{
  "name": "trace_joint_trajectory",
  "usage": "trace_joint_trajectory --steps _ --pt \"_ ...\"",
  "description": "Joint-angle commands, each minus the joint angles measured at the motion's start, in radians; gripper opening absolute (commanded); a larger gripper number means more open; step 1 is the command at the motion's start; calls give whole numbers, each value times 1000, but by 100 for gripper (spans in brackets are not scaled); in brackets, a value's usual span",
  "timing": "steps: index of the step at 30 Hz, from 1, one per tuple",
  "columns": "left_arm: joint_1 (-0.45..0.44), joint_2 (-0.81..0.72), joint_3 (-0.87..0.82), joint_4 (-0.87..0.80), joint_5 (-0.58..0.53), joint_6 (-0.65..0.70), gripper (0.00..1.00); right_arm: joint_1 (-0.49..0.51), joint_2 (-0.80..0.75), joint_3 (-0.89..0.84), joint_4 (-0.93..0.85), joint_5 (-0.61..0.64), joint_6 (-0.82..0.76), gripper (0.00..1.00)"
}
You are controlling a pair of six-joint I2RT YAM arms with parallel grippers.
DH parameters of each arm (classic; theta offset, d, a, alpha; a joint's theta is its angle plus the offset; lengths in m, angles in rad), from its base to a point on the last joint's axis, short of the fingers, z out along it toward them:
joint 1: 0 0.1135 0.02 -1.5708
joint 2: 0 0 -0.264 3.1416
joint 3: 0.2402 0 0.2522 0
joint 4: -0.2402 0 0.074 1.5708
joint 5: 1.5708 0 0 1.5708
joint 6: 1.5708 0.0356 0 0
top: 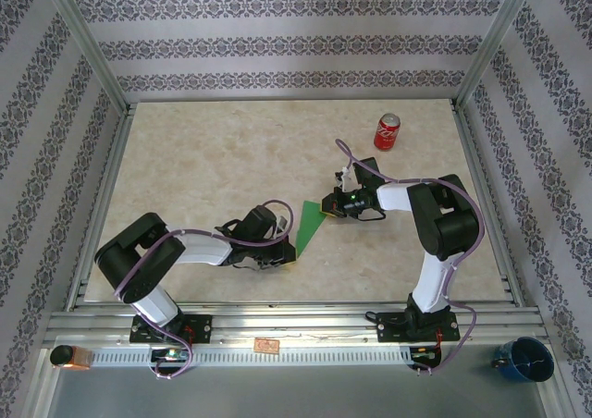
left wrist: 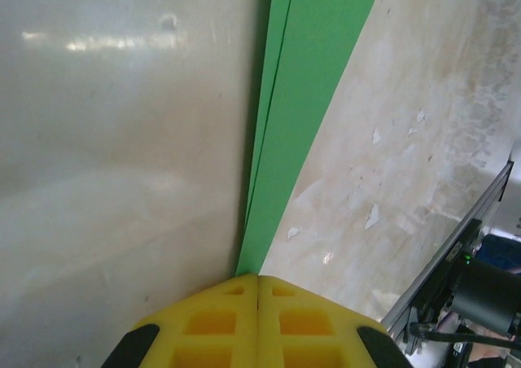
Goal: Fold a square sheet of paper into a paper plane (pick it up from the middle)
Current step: Fold the wing for the fifth time at the center of the table.
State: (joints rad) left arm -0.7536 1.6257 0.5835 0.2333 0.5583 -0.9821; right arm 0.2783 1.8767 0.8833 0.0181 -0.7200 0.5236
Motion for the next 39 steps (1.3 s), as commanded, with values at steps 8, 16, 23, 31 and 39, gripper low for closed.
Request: trace_joint_trajectory --steps 8,16,23,31,39 --pt "-20 -180 26 -169 -40 95 11 -21 60 -20 -63 130 -43 3" --pt "46 -211 47 -143 -194 41 14 -14 62 -27 -43 93 -52 3" --pt "103 -130 104 -149 -190 28 18 -7 52 -33 -26 57 -74 3" --pt "112 -80 139 -83 -129 12 14 -6 50 -34 -29 42 -83 3" --pt "113 -23 196 -105 -119 19 14 -5 39 -32 -27 17 -95 4"
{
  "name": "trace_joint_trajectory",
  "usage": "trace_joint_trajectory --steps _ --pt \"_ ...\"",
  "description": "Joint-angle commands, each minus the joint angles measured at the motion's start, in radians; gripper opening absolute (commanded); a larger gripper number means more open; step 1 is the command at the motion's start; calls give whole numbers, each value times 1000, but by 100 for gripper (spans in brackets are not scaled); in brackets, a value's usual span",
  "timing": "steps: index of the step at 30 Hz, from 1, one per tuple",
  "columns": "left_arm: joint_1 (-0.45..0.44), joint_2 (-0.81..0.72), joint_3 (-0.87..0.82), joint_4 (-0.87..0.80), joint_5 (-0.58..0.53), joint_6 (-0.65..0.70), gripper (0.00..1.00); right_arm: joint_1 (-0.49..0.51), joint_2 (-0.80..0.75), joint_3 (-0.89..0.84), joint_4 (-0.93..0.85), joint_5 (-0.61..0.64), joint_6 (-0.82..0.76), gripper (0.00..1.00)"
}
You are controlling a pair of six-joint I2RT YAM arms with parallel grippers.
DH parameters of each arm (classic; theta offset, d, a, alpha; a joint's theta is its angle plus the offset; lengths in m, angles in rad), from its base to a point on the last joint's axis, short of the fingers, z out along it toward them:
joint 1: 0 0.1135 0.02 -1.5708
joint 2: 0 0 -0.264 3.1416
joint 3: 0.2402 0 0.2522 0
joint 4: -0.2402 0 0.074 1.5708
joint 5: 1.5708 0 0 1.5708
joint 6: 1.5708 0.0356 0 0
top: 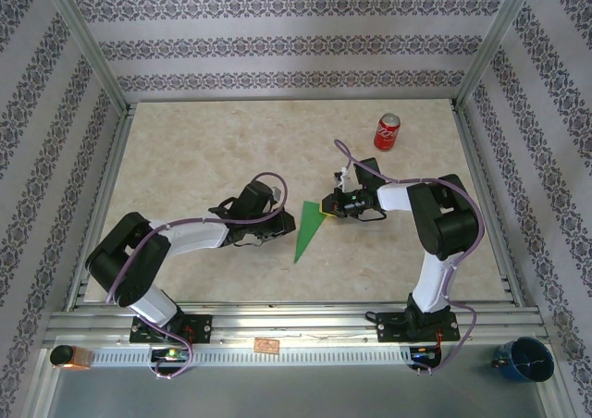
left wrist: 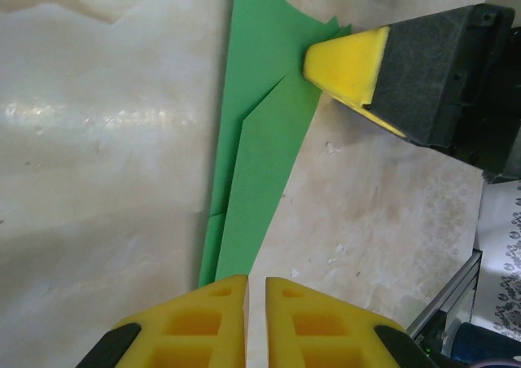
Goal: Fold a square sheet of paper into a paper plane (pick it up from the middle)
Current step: Fold the wing for the fifth time at the center of the table, then move a paper plane to the center of the table.
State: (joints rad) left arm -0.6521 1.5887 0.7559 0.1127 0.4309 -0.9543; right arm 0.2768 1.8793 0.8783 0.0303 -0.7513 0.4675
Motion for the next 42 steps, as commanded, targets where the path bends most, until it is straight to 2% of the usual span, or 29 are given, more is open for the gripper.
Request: trace_joint_trajectory --steps 1,5,8,14,20,22,27,35,42 --pt "12 19 29 8 5 -6 14 -4 33 -24 -41 39 -40 4" --pt "12 42 32 2 -5 -10 17 -1 -4 -9 -37 -4 -21 6" --pt "17 63 35 2 -5 -18 23 0 -54 -1 -48 -16 -6 10" --pt "22 87 34 2 2 -31 29 -4 -189 -84 -12 50 70 16" --pt "23 131 60 26 43 -27 28 -5 -240 -148 13 56 127 20" --pt "23 147 80 -10 44 -10 21 -2 -254 -169 32 55 148 20" --pt "23 187 125 -21 85 9 19 -1 -264 -197 47 50 173 20" --pt "21 189 152 -136 52 61 19 -1 -255 -202 55 41 185 21" --pt "22 184 129 -110 84 66 21 5 -238 -202 71 33 194 21"
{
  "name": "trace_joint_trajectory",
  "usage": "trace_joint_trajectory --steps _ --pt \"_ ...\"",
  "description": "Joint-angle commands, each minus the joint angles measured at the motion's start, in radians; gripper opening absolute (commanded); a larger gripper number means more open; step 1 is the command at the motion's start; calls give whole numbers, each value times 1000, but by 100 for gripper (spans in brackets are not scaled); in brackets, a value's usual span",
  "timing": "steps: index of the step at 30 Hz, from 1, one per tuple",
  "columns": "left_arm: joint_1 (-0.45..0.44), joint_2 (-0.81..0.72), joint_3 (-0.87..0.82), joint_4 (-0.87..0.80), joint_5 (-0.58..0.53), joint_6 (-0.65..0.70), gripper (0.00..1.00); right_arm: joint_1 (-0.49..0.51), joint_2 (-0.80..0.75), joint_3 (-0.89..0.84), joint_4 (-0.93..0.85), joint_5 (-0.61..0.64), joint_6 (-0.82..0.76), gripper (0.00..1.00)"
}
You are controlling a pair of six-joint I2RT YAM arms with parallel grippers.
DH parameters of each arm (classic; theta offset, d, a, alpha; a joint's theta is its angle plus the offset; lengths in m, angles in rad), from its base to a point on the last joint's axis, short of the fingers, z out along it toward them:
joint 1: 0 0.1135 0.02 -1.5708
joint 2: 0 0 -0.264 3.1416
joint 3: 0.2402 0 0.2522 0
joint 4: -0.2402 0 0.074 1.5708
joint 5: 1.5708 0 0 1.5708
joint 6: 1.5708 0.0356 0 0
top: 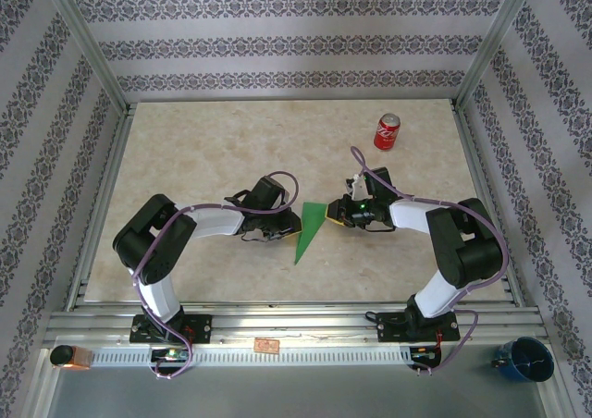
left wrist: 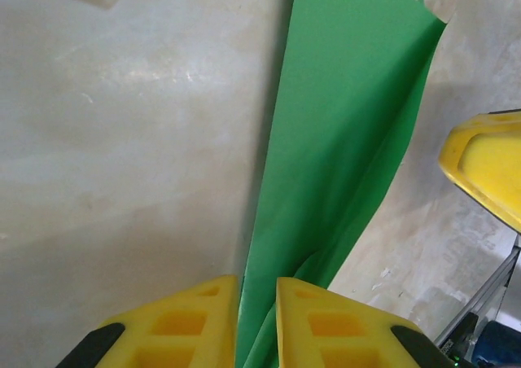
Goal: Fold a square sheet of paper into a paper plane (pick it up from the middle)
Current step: Move a paper plane to the center of the table.
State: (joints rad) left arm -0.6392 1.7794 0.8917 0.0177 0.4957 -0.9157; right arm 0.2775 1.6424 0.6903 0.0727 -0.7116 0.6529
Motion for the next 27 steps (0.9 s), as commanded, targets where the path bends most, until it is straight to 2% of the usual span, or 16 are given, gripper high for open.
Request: trace_joint_trajectory --steps 1,3,8,12,19,27 --pt "8 -4 -7 -2 37 30 22 6 0 -14 30 -6 10 21" --pt "9 1 -5 2 64 38 22 8 4 -15 34 -6 13 21" --pt "8 9 31 -112 34 90 20 11 7 -18 42 -8 17 22" --pt "7 16 41 -121 45 100 21 11 3 -17 39 -6 16 22" --pt "5 51 45 -58 114 89 23 10 -51 -44 43 31 24 22" --pt "5 79 57 -33 132 89 23 -1 -66 -51 31 36 17 22"
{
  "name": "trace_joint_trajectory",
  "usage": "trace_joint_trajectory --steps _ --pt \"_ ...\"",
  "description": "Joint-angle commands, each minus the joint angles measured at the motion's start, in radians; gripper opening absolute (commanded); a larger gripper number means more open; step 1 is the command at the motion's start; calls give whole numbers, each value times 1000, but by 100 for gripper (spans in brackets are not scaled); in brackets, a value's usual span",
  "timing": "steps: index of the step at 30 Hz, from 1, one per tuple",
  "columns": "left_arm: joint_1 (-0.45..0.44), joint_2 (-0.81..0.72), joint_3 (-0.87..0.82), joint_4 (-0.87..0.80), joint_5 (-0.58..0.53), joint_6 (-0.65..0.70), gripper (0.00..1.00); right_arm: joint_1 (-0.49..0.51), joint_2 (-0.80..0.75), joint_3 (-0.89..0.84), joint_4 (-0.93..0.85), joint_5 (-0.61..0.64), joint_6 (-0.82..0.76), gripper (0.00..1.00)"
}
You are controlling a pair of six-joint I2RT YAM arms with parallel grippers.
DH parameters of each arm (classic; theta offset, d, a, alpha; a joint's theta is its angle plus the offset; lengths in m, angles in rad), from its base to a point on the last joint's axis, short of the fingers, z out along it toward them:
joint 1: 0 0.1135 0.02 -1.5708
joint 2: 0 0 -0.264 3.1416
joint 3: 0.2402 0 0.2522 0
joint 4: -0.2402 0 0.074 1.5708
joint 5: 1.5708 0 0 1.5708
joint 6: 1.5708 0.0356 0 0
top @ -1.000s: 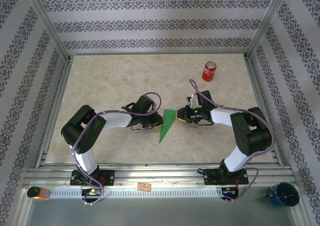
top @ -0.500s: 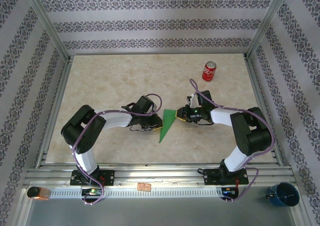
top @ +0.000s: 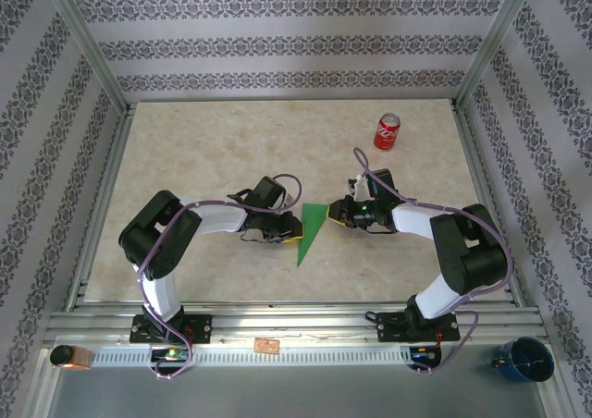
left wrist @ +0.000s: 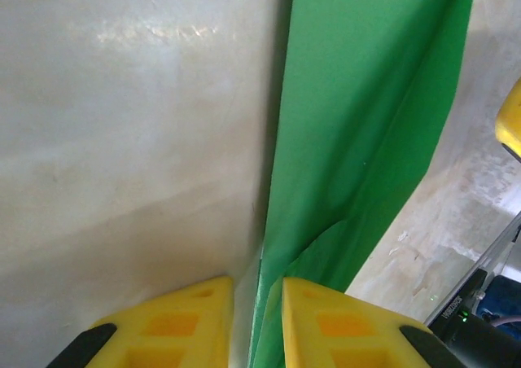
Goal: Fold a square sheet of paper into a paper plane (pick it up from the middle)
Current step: Move a paper plane to the center of the table.
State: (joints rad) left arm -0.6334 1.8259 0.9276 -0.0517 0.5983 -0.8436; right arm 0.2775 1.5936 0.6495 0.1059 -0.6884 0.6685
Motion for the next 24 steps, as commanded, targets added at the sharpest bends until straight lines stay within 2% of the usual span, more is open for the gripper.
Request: trace_joint_trajectory --steps 1,7,14,24 --pt "-1 34 22 44 36 14 23 0 -13 -10 -1 10 3 22" --pt "0 51 2 138 64 -30 22 -5 -26 -40 3 55 16 23" --pt "0 46 -16 206 59 -60 11 -27 -100 -86 -11 130 38 26" --pt "-1 21 -37 267 58 -88 0 -27 -111 -70 -10 58 64 27"
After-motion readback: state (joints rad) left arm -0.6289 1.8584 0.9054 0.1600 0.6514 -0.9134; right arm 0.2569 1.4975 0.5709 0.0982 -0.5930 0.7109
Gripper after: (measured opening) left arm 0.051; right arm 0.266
